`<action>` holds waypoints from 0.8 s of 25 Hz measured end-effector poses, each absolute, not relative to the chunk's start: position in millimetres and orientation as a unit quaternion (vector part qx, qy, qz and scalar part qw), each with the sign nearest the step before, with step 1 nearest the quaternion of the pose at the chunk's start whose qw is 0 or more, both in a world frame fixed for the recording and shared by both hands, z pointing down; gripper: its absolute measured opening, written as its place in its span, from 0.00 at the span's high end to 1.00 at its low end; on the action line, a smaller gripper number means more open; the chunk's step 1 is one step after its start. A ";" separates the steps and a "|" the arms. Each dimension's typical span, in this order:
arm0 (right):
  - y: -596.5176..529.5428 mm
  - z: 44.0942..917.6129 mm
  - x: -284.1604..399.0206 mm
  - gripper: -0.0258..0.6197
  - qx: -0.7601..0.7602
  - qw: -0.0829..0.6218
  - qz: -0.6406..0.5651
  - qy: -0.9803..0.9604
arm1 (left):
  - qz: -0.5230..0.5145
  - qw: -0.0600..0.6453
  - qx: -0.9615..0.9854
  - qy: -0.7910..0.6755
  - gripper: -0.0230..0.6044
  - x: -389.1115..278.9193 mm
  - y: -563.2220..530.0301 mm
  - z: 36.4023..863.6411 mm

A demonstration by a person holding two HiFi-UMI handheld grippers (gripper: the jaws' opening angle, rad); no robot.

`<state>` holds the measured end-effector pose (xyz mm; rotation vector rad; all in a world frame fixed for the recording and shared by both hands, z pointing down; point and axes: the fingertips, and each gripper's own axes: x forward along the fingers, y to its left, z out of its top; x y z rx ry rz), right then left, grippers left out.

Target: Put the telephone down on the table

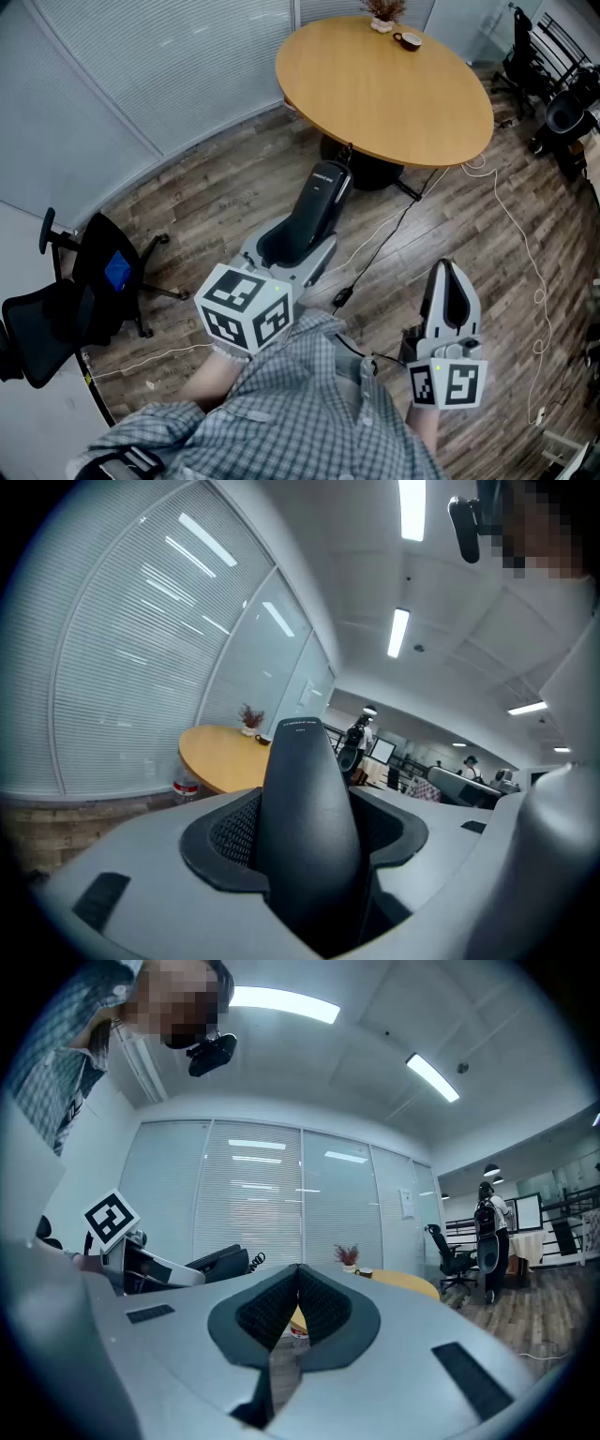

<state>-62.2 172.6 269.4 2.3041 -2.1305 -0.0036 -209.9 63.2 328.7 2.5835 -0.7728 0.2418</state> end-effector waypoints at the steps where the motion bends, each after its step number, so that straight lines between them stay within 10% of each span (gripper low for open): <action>1: 172.0 269.2 -61.8 0.95 0.734 0.002 -0.002 -0.679 | 0.087 0.215 0.932 -0.279 0.52 -209.2 62.8 328.4; 20: 176.5 267.4 -39.8 0.95 0.729 -0.012 0.000 -0.684 | 0.077 0.217 0.929 -0.289 0.52 -194.3 67.6 327.0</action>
